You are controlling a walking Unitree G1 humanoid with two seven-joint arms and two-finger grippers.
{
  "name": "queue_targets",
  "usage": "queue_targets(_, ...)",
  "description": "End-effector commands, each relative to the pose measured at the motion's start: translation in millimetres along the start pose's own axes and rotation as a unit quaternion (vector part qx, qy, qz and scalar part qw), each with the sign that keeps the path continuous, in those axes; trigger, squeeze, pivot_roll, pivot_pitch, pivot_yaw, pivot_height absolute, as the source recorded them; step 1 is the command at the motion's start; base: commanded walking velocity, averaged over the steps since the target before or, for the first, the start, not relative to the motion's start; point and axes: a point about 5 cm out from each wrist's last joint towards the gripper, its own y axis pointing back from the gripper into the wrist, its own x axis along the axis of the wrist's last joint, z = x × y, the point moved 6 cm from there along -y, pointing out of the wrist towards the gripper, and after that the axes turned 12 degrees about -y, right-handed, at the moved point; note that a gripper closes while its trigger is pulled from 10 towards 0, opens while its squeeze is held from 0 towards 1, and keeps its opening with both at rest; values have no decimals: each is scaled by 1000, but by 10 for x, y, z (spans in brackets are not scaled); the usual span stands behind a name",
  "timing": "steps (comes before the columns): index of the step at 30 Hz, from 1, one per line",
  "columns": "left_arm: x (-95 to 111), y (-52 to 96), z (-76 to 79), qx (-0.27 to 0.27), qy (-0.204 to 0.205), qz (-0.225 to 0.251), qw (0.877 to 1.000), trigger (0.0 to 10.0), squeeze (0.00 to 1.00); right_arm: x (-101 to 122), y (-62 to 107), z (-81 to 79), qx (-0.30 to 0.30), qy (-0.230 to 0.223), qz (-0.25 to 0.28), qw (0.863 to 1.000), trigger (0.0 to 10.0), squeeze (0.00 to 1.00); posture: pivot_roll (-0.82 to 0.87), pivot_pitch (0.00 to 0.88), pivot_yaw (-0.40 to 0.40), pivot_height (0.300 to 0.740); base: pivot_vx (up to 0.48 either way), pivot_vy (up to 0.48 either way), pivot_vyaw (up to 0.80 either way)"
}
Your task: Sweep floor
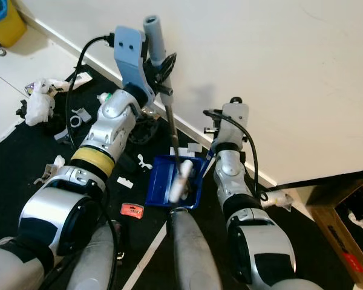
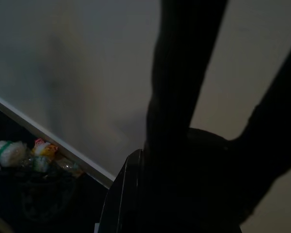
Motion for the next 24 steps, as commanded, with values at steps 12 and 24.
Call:
queue_targets(12,-266,445,-802,58,-206,-43,976,10000,0,-273,150,92,-3,-6,-45,999,10000,0,-24,375,-97,740,0,0,0)
queue_targets(24,-675,533,-389,-1,-234,-77,969,10000,0,-176,241,146,14,-4,-2,1000,10000,0,-124,435,-92,740,0,0,0)
